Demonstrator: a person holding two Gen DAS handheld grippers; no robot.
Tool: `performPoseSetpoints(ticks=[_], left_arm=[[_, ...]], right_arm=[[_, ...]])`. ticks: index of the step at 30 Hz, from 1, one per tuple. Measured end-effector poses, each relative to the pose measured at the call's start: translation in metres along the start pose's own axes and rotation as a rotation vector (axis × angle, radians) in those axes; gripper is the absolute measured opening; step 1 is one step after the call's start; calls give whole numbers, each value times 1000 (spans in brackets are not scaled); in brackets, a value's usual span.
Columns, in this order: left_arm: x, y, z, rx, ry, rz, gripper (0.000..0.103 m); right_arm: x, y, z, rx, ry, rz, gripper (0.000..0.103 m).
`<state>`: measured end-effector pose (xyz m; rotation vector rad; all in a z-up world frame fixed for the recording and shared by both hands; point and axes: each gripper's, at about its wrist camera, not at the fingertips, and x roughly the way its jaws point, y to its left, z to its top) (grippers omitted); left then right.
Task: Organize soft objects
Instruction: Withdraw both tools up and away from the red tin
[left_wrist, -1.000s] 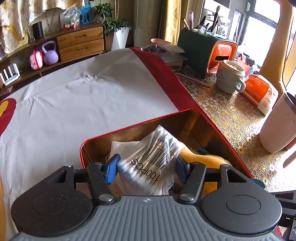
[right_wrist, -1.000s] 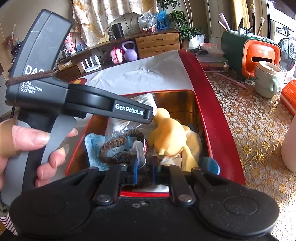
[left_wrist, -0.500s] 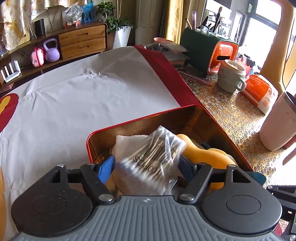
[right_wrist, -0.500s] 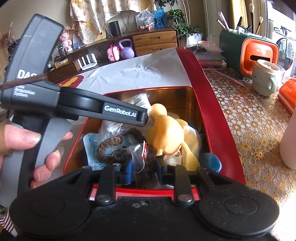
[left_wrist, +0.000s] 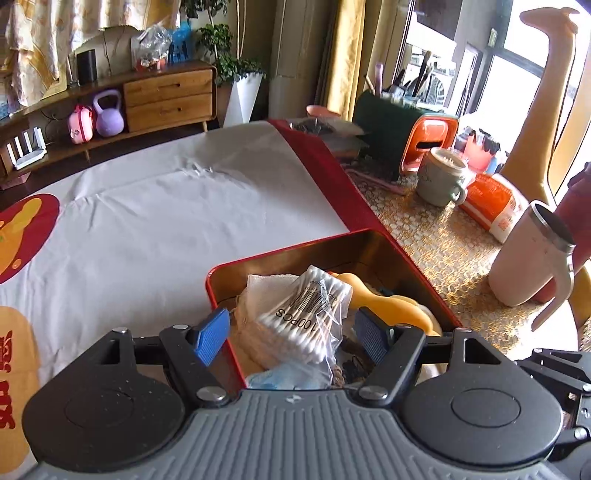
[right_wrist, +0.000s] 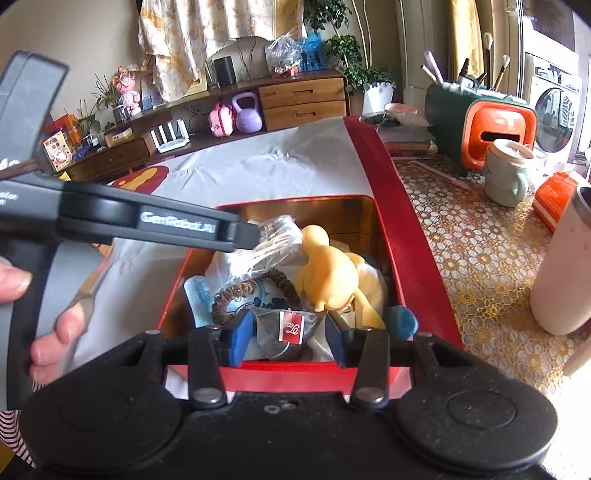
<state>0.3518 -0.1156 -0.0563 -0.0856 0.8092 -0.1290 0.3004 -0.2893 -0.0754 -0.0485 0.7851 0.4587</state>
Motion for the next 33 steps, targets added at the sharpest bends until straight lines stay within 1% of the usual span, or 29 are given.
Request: performPoseSetpoints(ticks=[4, 6, 7, 9, 13, 16, 17, 20, 23, 25, 29, 33], left_arm=[[-22, 4, -3, -7, -23, -3, 76], [-34, 6, -7, -10, -36, -10, 80], [-40, 7, -8, -9, -43, -14, 81], [-51, 9, -13, -7, -56, -18, 81], [-74, 15, -23, -15, -75, -35, 81], [-91, 19, -29, -17, -92, -42, 81], [-97, 20, -32, -14, -105, -41, 81], [-116, 21, -42, 2, -148, -4, 81], [-133, 22, -52, 14, -172, 15, 81], [-143, 23, -60, 14, -178, 17, 81], [-157, 25, -73, 5, -176, 14, 84], [-167, 29, -87, -11, -175, 4, 84]], right_arm=[[-14, 3, 2, -5, -22, -13, 51], [-22, 7, 2, -16, -37, -21, 53], [-26, 9, 2, -20, -44, -25, 54], [-33, 12, 2, -25, -56, -26, 54], [-46, 17, 1, -35, -78, -32, 61], [-56, 22, -2, -36, -98, -37, 63], [-59, 23, -3, -37, -104, -38, 64], [-69, 27, -6, -39, -125, -39, 67], [-77, 32, -9, -42, -144, -42, 70], [-83, 38, -12, -59, -159, -47, 76], [-94, 48, -16, -83, -189, -47, 78], [-104, 56, -21, -99, -215, -36, 83]])
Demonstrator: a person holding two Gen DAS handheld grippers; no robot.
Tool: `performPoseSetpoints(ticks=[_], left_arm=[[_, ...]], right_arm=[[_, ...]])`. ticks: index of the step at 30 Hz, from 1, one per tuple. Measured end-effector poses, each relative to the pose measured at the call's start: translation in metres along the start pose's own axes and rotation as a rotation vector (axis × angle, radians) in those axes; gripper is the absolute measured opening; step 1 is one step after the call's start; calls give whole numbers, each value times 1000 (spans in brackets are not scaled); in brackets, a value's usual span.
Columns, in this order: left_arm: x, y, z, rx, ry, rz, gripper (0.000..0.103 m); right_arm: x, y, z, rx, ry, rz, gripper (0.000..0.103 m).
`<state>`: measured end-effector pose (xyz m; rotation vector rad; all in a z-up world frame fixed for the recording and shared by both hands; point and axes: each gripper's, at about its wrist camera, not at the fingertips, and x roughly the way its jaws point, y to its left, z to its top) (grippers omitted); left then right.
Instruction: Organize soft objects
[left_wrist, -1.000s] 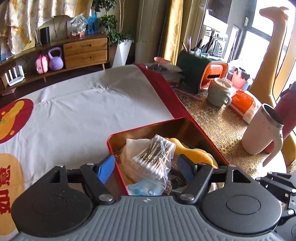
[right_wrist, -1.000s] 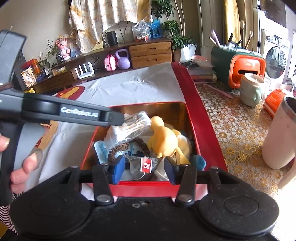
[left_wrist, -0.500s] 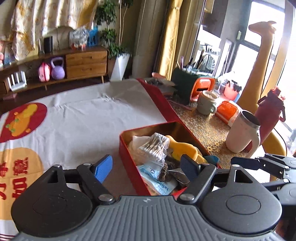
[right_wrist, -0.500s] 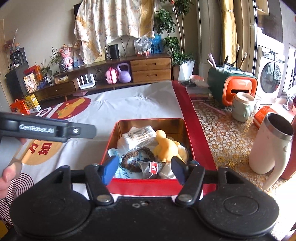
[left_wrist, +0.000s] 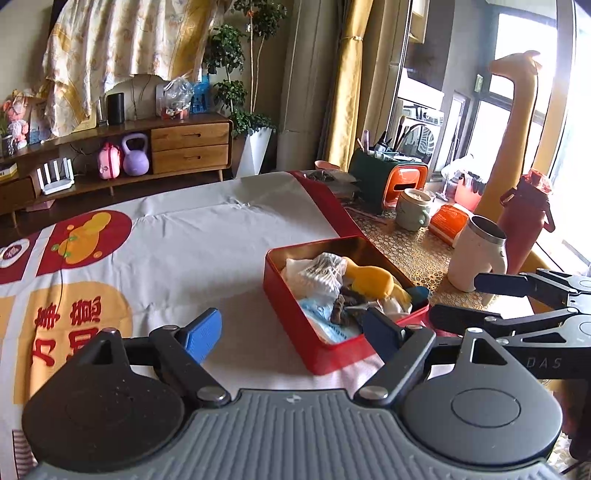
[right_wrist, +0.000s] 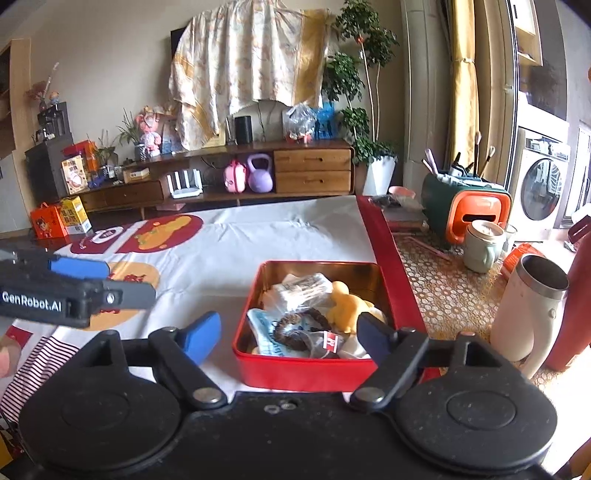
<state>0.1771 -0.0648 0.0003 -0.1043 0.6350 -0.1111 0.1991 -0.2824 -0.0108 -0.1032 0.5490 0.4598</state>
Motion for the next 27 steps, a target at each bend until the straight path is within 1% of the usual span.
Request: performPoseSetpoints(ticks=[2, 5, 8, 9, 10, 13, 15, 27], left_arm=[[-5, 3, -5, -17, 2, 0, 85], [-12, 4, -11, -20, 0, 9, 91], [-18, 5, -16, -18, -8, 11, 95], [-20, 5, -17, -19, -8, 13, 98], [-21, 4, -19, -16, -10, 16, 99], [-26, 1, -22, -7, -20, 21, 99], [-28, 0, -24, -2, -21, 28, 103], [-37, -3, -29, -12, -43, 33, 103]], right_arm=[[-5, 4, -2, -1, -11, 4, 86], [-11, 7, -7, 6, -21, 13, 91], [-15, 8, -12, 16, -24, 19, 95], [-16, 8, -13, 21, -23, 23, 98], [-18, 9, -14, 28, -26, 23, 102], [-23, 8, -16, 54, -44, 22, 103], [-26, 9, -17, 64, -54, 24, 103], [-39, 11, -20, 74, -81, -10, 103]])
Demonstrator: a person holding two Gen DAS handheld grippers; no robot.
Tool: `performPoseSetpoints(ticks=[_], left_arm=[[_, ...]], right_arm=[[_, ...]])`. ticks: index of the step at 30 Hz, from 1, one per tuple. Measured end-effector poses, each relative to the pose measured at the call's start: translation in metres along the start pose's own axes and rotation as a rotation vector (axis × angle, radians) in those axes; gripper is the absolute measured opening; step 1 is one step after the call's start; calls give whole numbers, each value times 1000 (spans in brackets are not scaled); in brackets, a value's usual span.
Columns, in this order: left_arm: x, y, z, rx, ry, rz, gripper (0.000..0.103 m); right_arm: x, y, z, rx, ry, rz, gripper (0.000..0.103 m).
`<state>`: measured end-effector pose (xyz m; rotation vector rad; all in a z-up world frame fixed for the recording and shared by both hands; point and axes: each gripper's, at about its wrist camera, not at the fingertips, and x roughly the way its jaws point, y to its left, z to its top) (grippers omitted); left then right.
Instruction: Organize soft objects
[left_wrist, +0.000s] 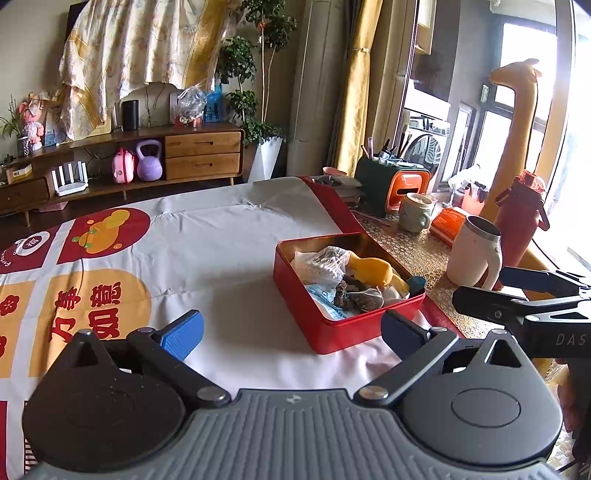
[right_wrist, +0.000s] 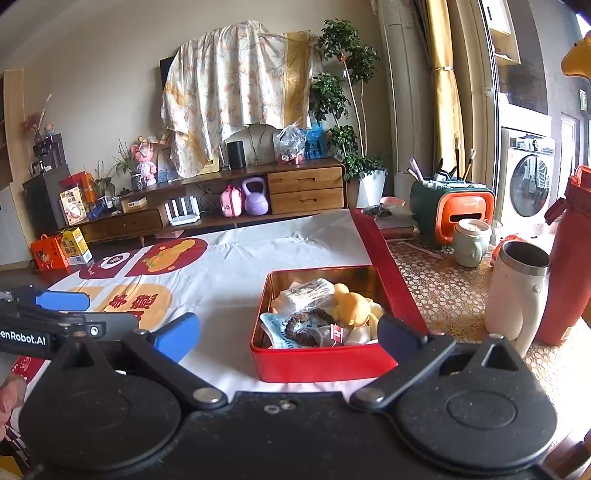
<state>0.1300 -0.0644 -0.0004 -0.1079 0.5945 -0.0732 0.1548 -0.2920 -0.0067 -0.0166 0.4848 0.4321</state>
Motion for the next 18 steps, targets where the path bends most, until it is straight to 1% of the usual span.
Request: performPoseSetpoints(ticks=[5, 10, 18], left_arm=[[0, 2, -1, -19, 5, -1, 103], [-2, 3, -1, -15, 0, 12, 103], [-5, 1, -1, -10, -12, -4, 103]], right_arm=[[-2, 2, 1, 0, -6, 4, 103], [-3, 4, 0, -3, -8, 7, 103], [-3, 8, 0, -3, -3, 11, 103]])
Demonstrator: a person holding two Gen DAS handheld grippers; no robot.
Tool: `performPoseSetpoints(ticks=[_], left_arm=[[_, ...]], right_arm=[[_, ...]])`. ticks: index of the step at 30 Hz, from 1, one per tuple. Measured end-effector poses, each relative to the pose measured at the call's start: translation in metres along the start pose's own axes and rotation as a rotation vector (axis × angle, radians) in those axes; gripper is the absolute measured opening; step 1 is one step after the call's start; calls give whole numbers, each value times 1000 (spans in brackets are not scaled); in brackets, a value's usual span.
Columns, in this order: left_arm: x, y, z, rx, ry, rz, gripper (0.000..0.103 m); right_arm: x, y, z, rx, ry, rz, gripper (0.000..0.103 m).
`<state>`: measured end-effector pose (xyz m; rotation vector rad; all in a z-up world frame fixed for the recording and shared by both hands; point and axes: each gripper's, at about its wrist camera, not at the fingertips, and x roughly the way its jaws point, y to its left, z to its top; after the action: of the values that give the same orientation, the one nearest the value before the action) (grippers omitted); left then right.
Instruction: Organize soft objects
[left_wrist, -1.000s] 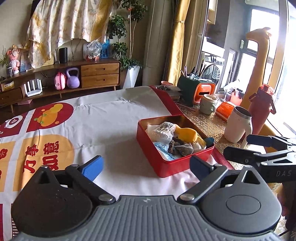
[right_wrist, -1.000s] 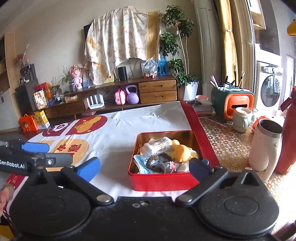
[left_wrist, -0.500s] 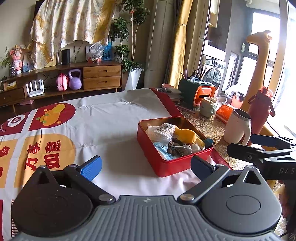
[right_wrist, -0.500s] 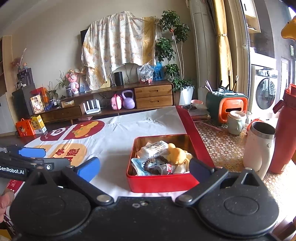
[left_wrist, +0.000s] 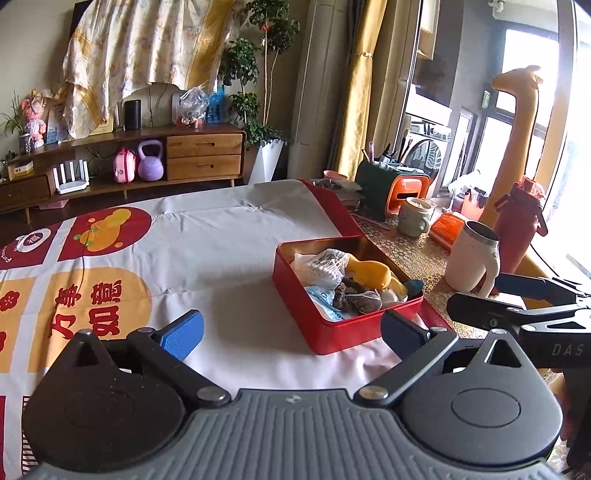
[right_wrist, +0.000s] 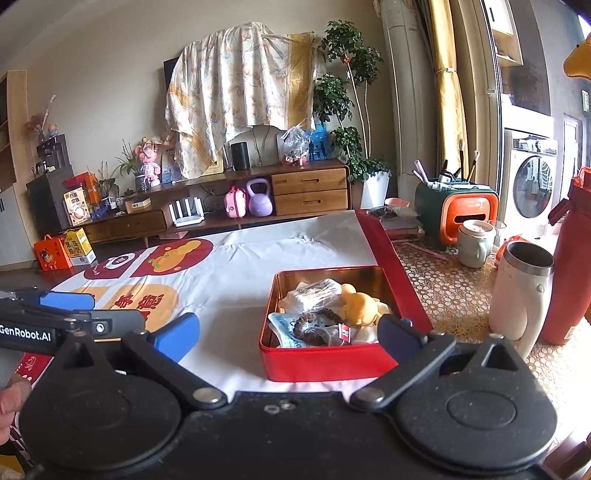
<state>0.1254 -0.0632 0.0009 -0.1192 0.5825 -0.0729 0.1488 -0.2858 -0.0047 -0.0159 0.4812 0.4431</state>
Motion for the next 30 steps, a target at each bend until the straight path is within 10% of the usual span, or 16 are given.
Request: performPoseSetpoints(ticks=[30], left_arm=[[-10, -7, -5, 6, -34, -34, 103]], right_arm=[[-4, 2, -4, 7, -6, 8, 103]])
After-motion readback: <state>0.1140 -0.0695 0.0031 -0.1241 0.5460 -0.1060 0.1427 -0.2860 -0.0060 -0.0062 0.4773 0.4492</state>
